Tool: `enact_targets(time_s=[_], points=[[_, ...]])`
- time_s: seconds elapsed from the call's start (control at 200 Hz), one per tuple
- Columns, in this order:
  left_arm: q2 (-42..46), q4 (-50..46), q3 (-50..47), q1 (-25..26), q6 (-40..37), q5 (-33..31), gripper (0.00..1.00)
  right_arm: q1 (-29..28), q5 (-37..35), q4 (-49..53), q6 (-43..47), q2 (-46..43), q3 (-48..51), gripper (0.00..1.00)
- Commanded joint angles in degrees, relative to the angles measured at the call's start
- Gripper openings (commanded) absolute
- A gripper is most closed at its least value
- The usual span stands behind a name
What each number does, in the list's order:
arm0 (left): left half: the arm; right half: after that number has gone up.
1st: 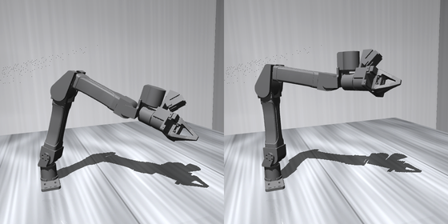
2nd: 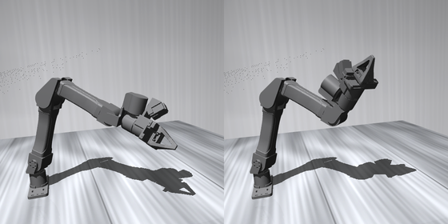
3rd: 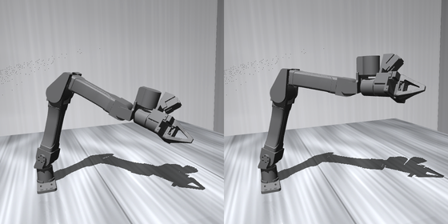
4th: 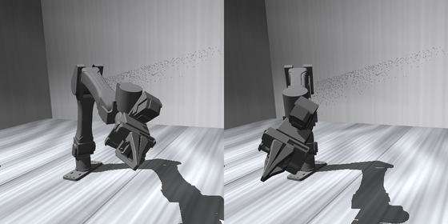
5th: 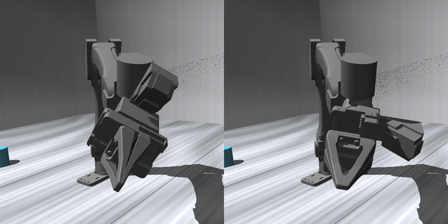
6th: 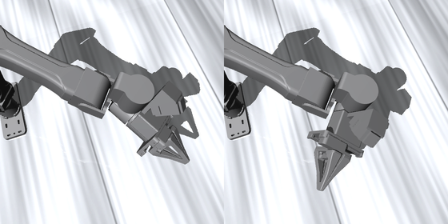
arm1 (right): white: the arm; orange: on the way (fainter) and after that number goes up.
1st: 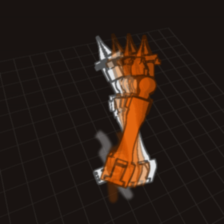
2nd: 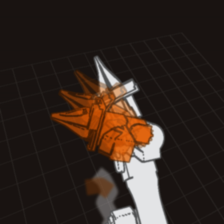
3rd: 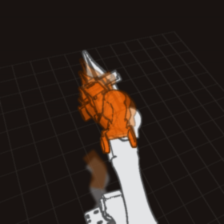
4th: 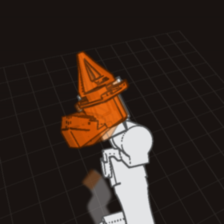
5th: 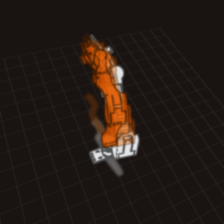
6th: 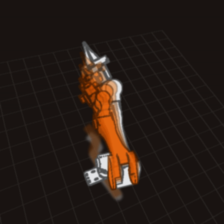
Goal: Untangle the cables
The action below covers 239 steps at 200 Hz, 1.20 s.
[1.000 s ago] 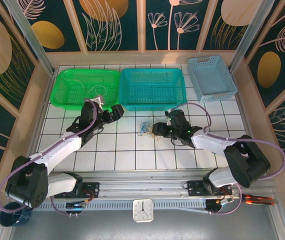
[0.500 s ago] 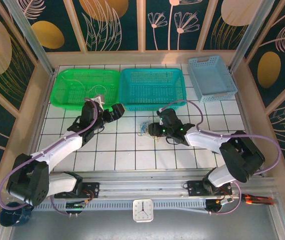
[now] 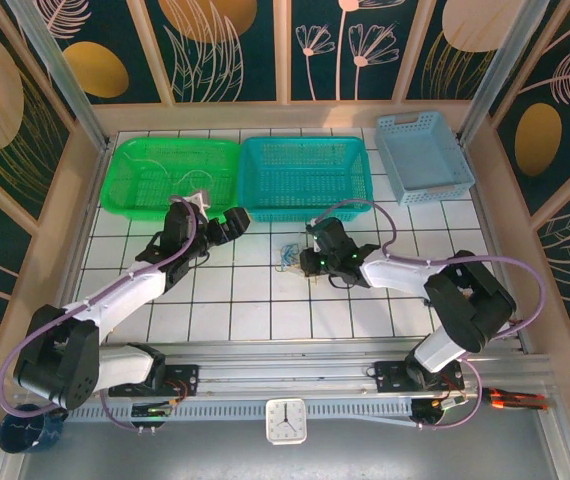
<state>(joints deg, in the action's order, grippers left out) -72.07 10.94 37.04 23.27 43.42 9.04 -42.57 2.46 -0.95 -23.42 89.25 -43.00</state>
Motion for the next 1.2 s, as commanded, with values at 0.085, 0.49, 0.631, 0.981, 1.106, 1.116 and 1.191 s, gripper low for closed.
enact_targets(time_s=[0.085,0.49,0.631,0.981,1.106,1.116,1.191], points=[[-0.52,2.42,0.63,0.2,0.66,0.98,0.99,-0.53,0.71,2.23,0.72,-3.24,-0.71,0.0],[-0.7,1.84,1.49,0.2,0.08,1.25,0.99,0.15,10.99,-1.31,-0.11,-8.57,-2.62,0.0],[-0.61,1.87,1.31,0.2,-0.08,1.25,0.99,0.02,13.47,-4.68,-1.47,-7.82,-1.58,0.0],[-0.94,2.27,1.17,0.26,-0.21,1.88,0.99,0.37,17.16,-9.44,-4.32,-9.85,0.17,0.0],[-1.52,3.36,1.09,0.22,-0.52,3.67,0.99,1.41,18.53,-10.01,-5.01,-11.4,-0.04,0.0],[-1.56,3.49,1.04,0.21,-0.53,3.87,0.99,1.47,18.65,-10.14,-5.11,-11.45,0.01,0.0],[-1.89,4.36,0.83,0.28,-0.06,4.86,0.99,2.12,19.82,-10.72,-5.57,-12.07,0.21,0.0]])
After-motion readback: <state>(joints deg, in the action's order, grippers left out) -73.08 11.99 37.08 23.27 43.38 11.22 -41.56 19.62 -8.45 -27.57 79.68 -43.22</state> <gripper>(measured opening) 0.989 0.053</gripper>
